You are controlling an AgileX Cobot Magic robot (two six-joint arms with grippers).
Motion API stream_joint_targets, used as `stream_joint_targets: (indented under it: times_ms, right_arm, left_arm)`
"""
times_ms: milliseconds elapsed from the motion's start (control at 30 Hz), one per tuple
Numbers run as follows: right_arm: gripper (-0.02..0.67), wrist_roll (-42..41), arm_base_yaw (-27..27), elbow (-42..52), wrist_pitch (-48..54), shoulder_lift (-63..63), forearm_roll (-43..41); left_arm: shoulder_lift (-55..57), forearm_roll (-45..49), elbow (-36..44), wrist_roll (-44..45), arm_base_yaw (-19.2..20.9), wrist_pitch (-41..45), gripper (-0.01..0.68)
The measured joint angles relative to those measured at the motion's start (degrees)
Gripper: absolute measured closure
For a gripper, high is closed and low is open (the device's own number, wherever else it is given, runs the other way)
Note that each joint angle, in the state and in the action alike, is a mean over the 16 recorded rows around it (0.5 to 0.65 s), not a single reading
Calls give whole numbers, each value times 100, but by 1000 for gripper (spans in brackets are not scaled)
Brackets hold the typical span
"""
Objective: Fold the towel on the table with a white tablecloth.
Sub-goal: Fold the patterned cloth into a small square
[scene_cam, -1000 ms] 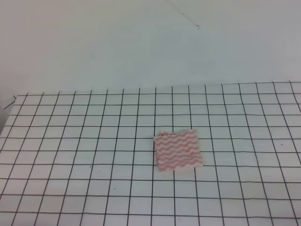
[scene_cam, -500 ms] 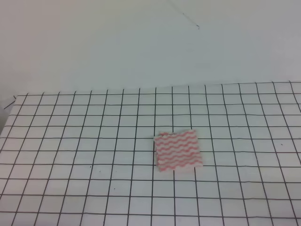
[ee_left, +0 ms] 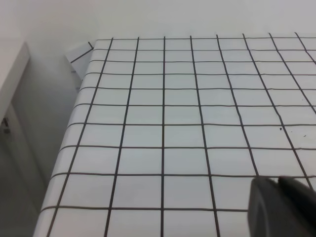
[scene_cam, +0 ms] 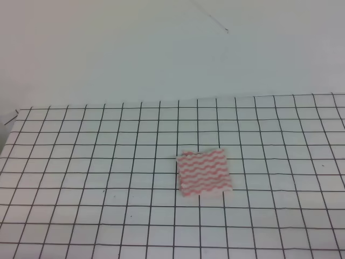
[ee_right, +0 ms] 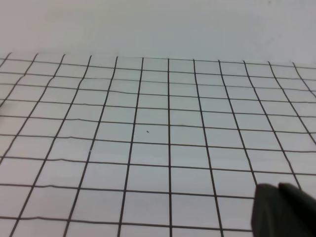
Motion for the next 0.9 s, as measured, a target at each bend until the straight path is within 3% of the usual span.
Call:
stream_joint_targets:
  times_ms: [900]
  right_arm:
    - [650,0,0,0,0,8,0]
  left_arm:
    - [4,0,0,0,0,-11,675]
